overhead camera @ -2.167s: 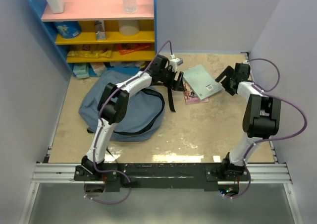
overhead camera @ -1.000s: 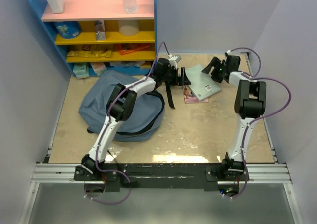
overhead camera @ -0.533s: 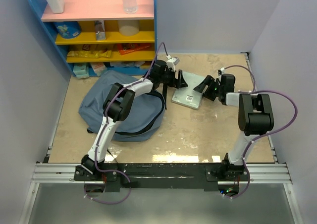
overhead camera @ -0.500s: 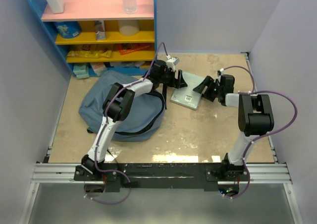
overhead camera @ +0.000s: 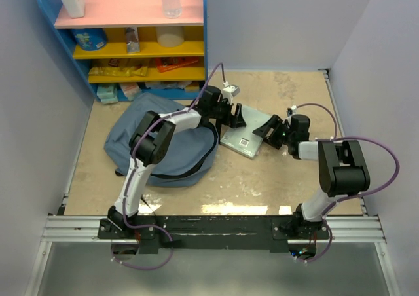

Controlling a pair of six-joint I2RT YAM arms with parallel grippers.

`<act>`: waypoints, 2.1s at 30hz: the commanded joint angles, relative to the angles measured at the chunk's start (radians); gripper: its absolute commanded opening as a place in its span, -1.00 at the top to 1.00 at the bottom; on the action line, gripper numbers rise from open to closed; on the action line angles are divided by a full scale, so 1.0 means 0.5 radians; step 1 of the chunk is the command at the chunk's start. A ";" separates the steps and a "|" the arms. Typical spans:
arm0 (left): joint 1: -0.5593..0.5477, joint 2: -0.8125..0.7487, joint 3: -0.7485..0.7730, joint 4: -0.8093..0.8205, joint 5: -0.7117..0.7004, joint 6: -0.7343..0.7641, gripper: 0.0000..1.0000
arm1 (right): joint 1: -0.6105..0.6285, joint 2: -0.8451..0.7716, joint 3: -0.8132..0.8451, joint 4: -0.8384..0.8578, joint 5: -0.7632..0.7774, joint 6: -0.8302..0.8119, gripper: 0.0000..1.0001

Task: Pack the student bag
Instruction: Move the book to the center of the board.

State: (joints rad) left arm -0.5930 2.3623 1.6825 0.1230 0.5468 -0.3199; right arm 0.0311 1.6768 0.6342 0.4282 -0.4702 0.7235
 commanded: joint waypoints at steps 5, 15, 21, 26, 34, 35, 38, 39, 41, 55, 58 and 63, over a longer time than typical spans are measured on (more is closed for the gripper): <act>-0.066 -0.165 -0.030 -0.353 0.311 0.045 -0.70 | 0.051 -0.006 -0.084 -0.234 0.164 0.016 -0.46; 0.023 -0.224 -0.064 -0.335 0.450 -0.008 -0.53 | 0.042 0.024 -0.100 -0.209 0.176 0.050 -0.45; 0.106 -0.267 -0.049 -0.353 0.312 0.032 -0.53 | 0.042 0.015 -0.084 -0.246 0.170 0.026 -0.45; 0.161 -0.337 -0.070 -0.366 0.256 0.051 -0.53 | 0.033 0.012 -0.096 -0.249 0.155 0.020 -0.45; 0.134 -0.381 -0.199 -0.362 0.345 0.048 -0.47 | 0.030 0.009 -0.109 -0.237 0.143 0.013 -0.45; 0.125 -0.350 -0.187 -0.375 0.351 0.054 -0.47 | 0.030 0.015 -0.112 -0.234 0.143 0.016 -0.44; 0.100 -0.316 -0.187 -0.384 0.364 0.057 -0.47 | 0.021 0.018 -0.118 -0.227 0.137 0.016 -0.44; 0.094 -0.307 -0.181 -0.390 0.348 0.060 -0.47 | 0.018 0.012 -0.121 -0.221 0.133 0.020 -0.44; 0.088 -0.282 -0.153 -0.421 0.315 0.066 -0.47 | 0.011 0.006 -0.124 -0.224 0.133 0.020 -0.44; 0.048 -0.230 -0.116 -0.513 0.130 0.097 -0.49 | -0.019 -0.019 -0.152 -0.194 0.091 0.032 -0.44; 0.020 -0.218 -0.098 -0.510 0.158 0.097 -0.49 | -0.025 -0.019 -0.155 -0.194 0.087 0.032 -0.44; -0.010 -0.224 -0.092 -0.482 0.204 0.066 -0.49 | -0.035 -0.003 -0.164 -0.175 0.078 0.032 -0.44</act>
State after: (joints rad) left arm -0.5777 2.2498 1.6012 -0.1219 0.6167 -0.2779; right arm 0.0235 1.6554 0.5991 0.4473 -0.4458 0.7525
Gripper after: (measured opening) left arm 0.746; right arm 0.719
